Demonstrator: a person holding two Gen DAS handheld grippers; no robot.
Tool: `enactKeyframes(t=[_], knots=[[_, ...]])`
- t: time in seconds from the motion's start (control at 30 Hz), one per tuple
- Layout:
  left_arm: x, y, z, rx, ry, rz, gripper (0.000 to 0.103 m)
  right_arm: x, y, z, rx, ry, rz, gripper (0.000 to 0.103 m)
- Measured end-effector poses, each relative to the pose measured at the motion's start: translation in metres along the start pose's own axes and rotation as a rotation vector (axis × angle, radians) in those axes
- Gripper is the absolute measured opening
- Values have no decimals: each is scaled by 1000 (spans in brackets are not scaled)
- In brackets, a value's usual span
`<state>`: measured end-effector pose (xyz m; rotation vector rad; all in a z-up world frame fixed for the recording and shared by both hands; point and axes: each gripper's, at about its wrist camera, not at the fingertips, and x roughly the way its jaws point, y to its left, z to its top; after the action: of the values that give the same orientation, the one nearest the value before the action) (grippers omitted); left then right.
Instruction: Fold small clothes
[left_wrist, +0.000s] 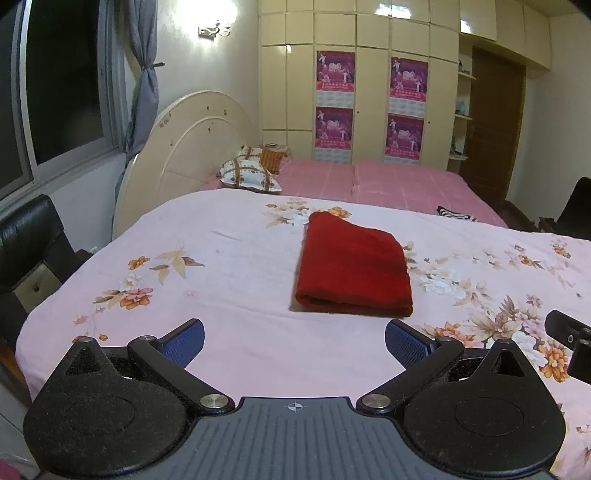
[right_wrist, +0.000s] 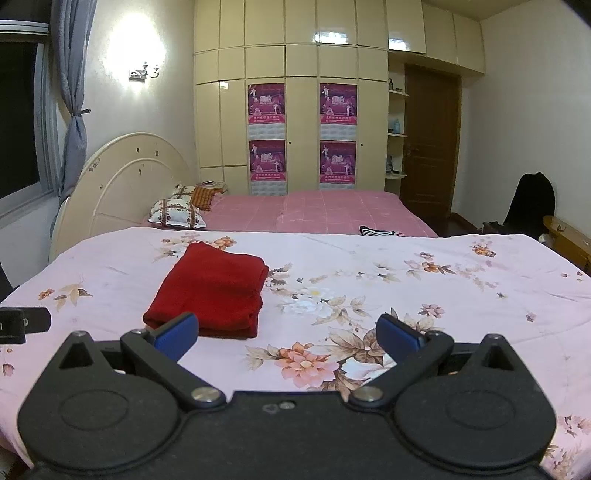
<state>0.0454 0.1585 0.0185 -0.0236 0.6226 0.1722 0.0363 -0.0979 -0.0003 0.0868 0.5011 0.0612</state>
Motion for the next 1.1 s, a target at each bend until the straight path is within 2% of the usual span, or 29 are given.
enactKeyframes(t=[1.1], knots=[[10,-6,1,18,11,-18,103,4,8,-5,-13,22,20,102]])
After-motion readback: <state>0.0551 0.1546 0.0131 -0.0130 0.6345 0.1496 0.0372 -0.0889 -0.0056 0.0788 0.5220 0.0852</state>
